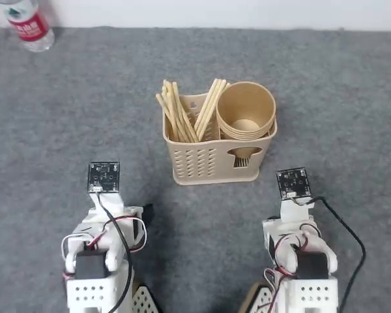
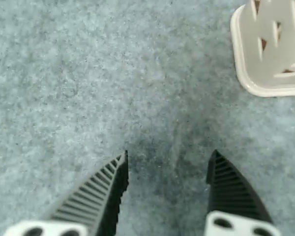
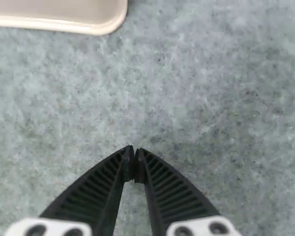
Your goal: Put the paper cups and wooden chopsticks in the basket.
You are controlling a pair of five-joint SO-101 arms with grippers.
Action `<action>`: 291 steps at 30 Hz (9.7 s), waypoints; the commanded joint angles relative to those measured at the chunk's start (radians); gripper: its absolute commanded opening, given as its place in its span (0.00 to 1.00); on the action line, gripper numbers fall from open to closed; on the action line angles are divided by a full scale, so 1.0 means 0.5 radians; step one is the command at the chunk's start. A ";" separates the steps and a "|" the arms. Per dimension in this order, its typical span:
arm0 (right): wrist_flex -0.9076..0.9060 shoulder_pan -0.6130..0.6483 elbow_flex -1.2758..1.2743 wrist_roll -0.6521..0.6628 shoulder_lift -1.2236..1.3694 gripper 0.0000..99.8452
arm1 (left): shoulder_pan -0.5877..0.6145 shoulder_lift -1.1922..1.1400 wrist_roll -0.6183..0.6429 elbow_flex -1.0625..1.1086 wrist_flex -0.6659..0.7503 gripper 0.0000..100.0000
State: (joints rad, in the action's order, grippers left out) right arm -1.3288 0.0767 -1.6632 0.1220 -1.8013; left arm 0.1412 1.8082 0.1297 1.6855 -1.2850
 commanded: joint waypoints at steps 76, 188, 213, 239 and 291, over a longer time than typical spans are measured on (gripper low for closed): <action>0.038 -0.115 -0.037 0.003 -0.023 0.06 | 0.117 0.025 -0.009 -0.005 0.040 0.01; 0.035 -0.109 -0.037 0.003 -0.023 0.01 | -0.166 0.025 -0.003 -0.005 0.037 0.01; 0.035 -0.109 -0.037 0.003 -0.023 0.01 | -0.166 0.025 -0.003 -0.005 0.037 0.01; 0.035 -0.109 -0.037 0.003 -0.023 0.01 | -0.166 0.025 -0.003 -0.005 0.037 0.01; 0.035 -0.109 -0.037 0.003 -0.023 0.01 | -0.166 0.025 -0.003 -0.005 0.037 0.01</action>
State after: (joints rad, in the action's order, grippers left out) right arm -1.3042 0.0261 -1.6632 0.1204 -1.8013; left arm 0.0614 1.8082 0.1204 1.6886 -1.2605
